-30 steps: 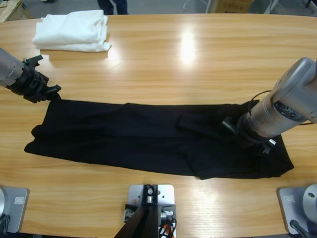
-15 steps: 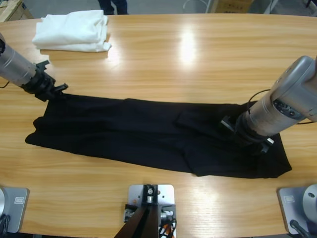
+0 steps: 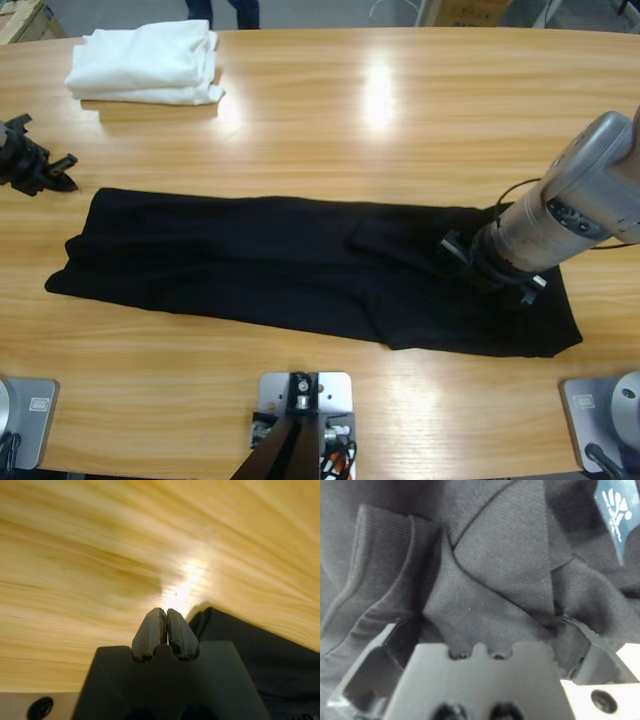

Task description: Fold clothes

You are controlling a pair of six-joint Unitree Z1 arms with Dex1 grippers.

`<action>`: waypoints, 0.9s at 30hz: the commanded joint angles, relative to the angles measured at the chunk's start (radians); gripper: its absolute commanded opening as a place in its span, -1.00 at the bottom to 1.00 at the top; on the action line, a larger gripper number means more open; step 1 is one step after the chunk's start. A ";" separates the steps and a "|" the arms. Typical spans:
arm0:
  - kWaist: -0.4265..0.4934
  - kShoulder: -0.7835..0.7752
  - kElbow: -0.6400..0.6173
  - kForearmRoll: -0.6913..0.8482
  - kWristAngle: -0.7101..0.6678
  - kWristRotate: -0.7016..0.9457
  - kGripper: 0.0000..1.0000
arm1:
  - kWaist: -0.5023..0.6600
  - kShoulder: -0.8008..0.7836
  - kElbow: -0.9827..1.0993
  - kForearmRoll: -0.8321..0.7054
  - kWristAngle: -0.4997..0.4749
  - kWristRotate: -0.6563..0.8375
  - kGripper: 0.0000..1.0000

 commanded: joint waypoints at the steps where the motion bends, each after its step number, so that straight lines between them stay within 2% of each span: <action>1: -0.123 -0.142 -0.025 0.082 -0.060 -0.005 -1.00 | -0.010 0.032 0.030 -0.015 0.013 -0.017 0.96; 3: -0.203 -0.200 0.025 0.104 -0.063 -0.045 -1.00 | -0.010 0.033 0.030 -0.016 0.013 -0.016 0.96; 5: -0.250 -0.242 0.134 0.088 -0.064 -0.112 -1.00 | -0.010 0.032 0.030 -0.016 0.014 -0.016 0.96; 10: -0.273 -0.283 0.309 0.031 -0.066 -0.157 -1.00 | -0.010 0.028 0.037 -0.016 0.013 -0.016 0.96; 17: -0.286 -0.167 0.306 0.029 -0.071 -0.186 -1.00 | -0.010 0.027 0.036 -0.024 0.014 -0.017 0.96; 22: -0.386 -0.158 0.318 0.064 -0.070 -0.317 -1.00 | -0.010 0.045 0.037 -0.045 0.016 -0.016 0.96; 27: -0.410 -0.110 0.280 0.107 0.017 -0.400 -1.00 | -0.010 0.045 0.044 -0.048 0.017 -0.015 0.96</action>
